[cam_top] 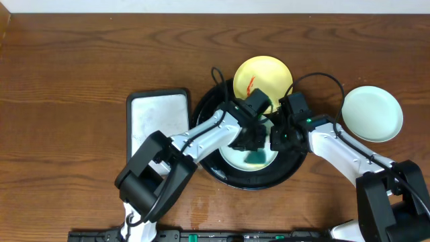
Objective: Clean dirty plates on tray and stack at the side
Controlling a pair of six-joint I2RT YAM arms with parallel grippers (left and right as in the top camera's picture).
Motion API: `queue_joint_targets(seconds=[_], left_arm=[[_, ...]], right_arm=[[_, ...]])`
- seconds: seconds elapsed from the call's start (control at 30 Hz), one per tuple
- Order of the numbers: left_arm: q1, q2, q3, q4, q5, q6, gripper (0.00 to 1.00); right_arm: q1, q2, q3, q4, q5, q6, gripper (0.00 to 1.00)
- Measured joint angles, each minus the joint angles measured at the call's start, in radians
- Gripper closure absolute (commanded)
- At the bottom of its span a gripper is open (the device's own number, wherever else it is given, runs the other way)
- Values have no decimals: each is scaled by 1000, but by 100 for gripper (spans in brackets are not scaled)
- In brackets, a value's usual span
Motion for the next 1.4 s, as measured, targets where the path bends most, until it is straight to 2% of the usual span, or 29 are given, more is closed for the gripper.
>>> queue_joint_targets(seconds=[0.17,0.27,0.53,0.8,0.97,1.17,1.3,1.4], left_arm=[[52,-16,13,-154,-226,3,93],[65,-16,16,-172,-310,27,92],[51,-16,25,-216,-435,53,93],[70,-32,114,-365,-564,60,92],[103,-138,119,-406,-592,61,92],[145,-282,126,-530,-590,64,92],[297,-327,116,-546,-557,64,92],[423,-335,48,-485,-498,69,91]], right_arm=[[0,0,0,0,-10,0,99],[0,0,0,-5,-25,0,99],[0,0,0,-1,-57,0,99],[0,0,7,-8,-58,0,99],[0,0,7,-8,-33,0,99],[0,0,7,-6,-27,-25,99],[0,0,7,-5,-25,-42,99],[0,0,7,-5,-24,-46,99]])
